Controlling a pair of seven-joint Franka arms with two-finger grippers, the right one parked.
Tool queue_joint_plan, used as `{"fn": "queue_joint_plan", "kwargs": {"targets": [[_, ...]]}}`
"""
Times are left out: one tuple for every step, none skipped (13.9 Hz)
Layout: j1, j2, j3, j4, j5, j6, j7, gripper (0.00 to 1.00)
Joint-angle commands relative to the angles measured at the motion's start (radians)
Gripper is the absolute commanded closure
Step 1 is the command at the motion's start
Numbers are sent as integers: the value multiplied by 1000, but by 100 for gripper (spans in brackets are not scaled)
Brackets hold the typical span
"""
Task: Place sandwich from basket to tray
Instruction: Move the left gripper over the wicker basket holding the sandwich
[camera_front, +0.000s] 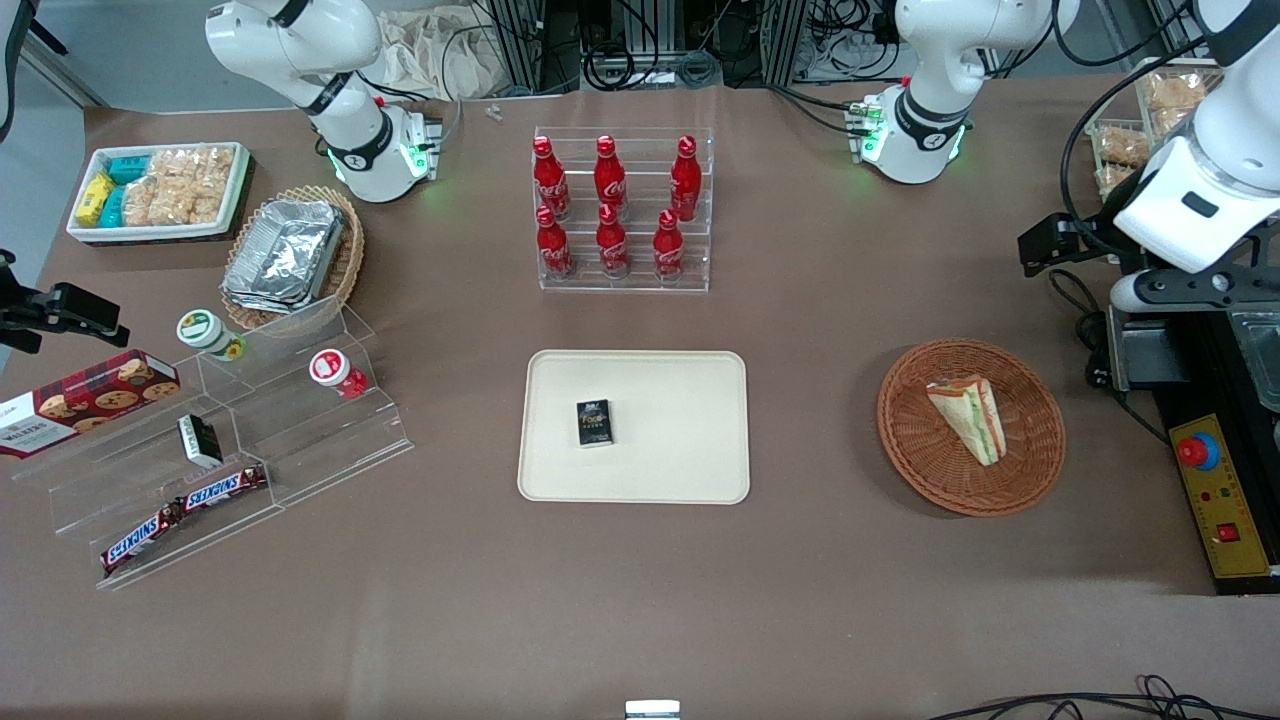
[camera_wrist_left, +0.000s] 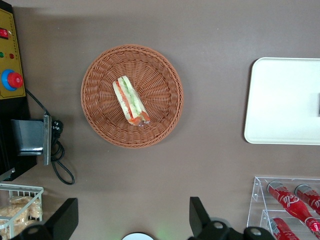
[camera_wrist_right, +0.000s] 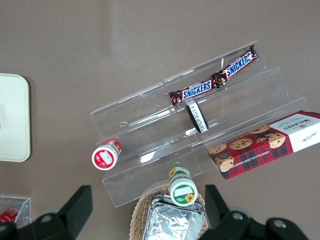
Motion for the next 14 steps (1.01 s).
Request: {"fn": "queue_joint_plan", "kwargs": {"targets": [[-2,4,4,25,2,-5,-1,0],[-2,10,4,34,0,-5,-6,0],[-2,10,4,36,2,-6,-6,0],[-2,9,4,30,0,-6,-6,0],[-2,10,4,27,0,-11,-9,0],[-4,7,4,24,0,-11,-9,0],[-4,7,4,24,0,-11,-9,0],[-4,6,4,24,0,-11,-9,0],[-4,6,4,24,0,-11,-9,0],[-4,4,4,22,0,-12,-9,0],[-5,3,4,16,0,-12,-7,0],[-5,1,4,10,0,-12,-7,0],[-5,-1,4,8,0,-12,-7,0],[-5,-1,4,7,0,-12,-7,0]]}}
